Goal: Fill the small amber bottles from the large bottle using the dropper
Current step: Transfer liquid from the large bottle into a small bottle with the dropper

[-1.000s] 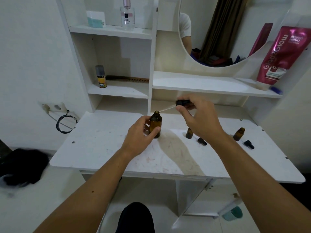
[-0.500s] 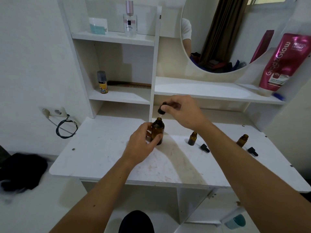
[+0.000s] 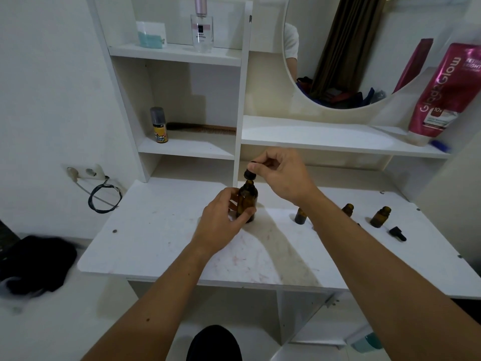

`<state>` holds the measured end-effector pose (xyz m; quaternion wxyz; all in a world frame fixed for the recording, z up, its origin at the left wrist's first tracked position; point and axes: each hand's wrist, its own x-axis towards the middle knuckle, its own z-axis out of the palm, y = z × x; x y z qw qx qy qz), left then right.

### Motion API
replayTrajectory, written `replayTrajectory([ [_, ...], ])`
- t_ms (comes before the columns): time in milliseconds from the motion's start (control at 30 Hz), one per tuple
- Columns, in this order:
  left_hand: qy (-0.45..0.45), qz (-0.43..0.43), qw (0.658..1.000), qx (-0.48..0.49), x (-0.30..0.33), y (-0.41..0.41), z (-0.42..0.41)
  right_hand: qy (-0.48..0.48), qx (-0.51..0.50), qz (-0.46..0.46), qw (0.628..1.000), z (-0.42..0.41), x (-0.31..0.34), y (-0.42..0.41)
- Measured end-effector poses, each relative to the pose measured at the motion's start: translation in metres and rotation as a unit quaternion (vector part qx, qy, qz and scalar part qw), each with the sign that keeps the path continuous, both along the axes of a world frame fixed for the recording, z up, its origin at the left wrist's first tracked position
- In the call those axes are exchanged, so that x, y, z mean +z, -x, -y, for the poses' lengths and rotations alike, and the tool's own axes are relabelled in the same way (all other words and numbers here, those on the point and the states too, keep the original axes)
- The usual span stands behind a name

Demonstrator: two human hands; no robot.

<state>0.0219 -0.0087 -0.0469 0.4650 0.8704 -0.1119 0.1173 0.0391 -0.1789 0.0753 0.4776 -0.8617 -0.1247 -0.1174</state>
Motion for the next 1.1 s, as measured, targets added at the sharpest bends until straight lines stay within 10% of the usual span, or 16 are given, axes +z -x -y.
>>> replayTrajectory([
  [567,0.004,-0.016,1.0,0.011,0.003,0.004,0.003,-0.012,-0.008,0.053,0.998,-0.003,0.02,0.014],
  [1100,0.196,-0.045,0.974,0.107,0.004,0.061,0.037,-0.104,-0.059,0.143,0.983,0.038,0.056,0.036],
])
